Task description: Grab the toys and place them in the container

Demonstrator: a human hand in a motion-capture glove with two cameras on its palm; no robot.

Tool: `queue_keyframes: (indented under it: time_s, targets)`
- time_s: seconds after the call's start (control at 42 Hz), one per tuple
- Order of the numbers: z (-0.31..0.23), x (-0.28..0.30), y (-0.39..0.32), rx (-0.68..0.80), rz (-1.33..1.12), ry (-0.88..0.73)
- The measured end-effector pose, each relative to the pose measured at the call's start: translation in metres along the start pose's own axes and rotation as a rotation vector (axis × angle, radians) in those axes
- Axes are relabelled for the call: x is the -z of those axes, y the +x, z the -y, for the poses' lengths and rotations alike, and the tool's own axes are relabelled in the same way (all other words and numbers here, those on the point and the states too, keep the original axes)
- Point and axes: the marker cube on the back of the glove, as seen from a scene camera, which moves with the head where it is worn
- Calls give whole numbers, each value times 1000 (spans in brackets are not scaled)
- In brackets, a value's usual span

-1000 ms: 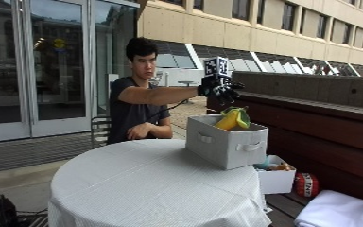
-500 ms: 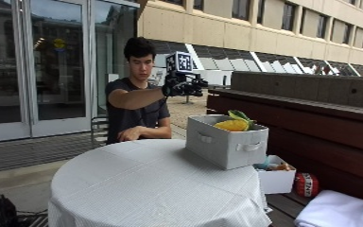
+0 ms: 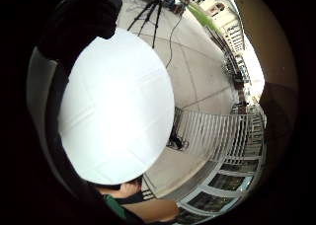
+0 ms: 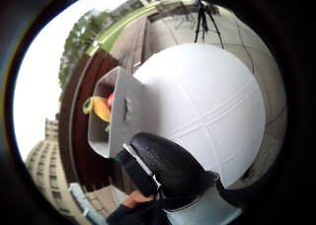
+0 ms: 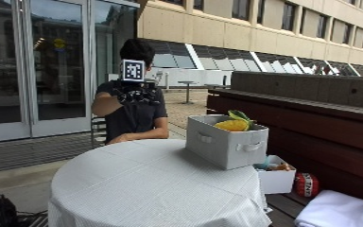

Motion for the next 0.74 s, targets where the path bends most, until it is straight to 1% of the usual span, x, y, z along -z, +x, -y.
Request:
queue_keyframes:
  time_s: [0.119,0.238,0.286,0.381,0.476,0.571,0.738]
  targets:
    - [-6,-14,25,54,-2,34]
    - [1,-31,39,15,32,76]
    - [0,-35,41,8,40,78]
    - [-6,-40,44,41,36,41]
    - [-14,-42,40,9,16,-5]
    - [-15,-46,41,76,-14,39]
    - [-14,-51,39,86,-12,63]
